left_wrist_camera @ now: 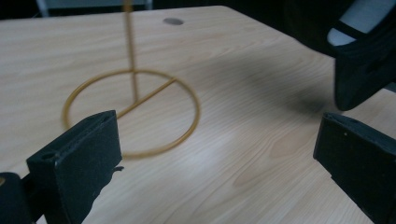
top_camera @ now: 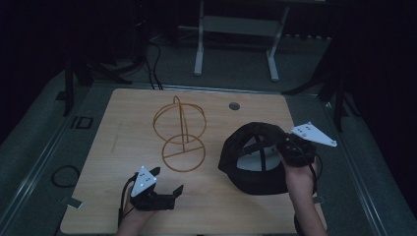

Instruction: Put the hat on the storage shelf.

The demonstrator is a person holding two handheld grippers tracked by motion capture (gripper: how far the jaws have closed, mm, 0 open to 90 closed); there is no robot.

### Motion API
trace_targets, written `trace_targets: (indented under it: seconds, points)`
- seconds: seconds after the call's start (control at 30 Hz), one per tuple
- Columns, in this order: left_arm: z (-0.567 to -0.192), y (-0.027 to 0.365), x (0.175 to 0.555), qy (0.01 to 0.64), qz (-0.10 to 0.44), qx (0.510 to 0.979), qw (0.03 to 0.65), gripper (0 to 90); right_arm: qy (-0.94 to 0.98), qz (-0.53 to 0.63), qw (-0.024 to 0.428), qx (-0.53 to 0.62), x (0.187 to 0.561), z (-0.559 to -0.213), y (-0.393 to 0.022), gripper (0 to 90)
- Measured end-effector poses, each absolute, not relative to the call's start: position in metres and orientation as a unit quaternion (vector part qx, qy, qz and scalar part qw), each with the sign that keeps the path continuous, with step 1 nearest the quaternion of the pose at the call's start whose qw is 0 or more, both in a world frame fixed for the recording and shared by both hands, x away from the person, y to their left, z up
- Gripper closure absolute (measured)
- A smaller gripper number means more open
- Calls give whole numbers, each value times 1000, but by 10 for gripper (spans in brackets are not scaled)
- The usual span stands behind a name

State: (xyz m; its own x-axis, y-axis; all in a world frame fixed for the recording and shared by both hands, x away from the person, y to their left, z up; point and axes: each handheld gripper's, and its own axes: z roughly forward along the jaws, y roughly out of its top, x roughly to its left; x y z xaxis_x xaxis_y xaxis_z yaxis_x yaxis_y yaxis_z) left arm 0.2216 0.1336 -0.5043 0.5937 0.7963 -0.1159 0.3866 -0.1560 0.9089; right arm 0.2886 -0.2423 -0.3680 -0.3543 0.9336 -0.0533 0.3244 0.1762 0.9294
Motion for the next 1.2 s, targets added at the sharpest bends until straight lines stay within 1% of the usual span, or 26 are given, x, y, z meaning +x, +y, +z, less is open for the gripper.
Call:
trace_targets:
  seconds: [0.07,0.1,0.17,0.2,0.27,0.4,0.43,0.53,0.57,0.73,0.83,0.87,1.0,1.07,1.13,1.17,1.2]
  points:
    - [-496,121,228,395,189,736,516,12,690,451,344,450,286,-366,-240,889]
    - [-496,121,228,395,189,736,516,30,690,451,344,450,286,-366,-240,889]
    - [-488,108,234,380,190,741,520,37,691,449,347,447,285,-364,-238,889]
    - [-488,108,234,380,190,741,520,38,691,449,347,447,285,-364,-238,889]
    - [-482,97,238,369,187,746,522,54,692,450,345,446,286,-365,-238,889]
    - [-473,77,245,342,177,759,525,58,693,452,345,444,286,-365,-236,889]
    - [-471,72,246,338,177,761,524,72,693,453,345,442,285,-365,-235,889]
    - [-465,58,254,330,170,766,525,73,695,453,344,439,284,-365,-233,889]
    - [-463,53,257,325,167,769,524,92,697,455,344,435,283,-365,-231,888]
    - [-455,32,270,314,173,774,522,149,698,464,339,428,280,-363,-228,889]
    - [-450,24,279,319,173,770,524,158,699,464,339,426,279,-363,-226,889]
    - [-448,23,281,321,169,769,526,175,700,464,339,424,278,-363,-226,888]
    - [-440,18,289,314,173,770,527,192,703,463,339,420,276,-364,-225,889]
    - [-436,16,291,313,176,767,531,245,701,466,337,422,276,-365,-227,888]
    - [-435,15,291,316,185,764,532,254,701,465,338,421,275,-365,-227,889]
    - [-434,15,292,318,188,761,534,328,703,465,337,421,274,-365,-228,889]
    - [-433,15,292,320,188,756,539,381,703,465,338,419,273,-365,-228,888]
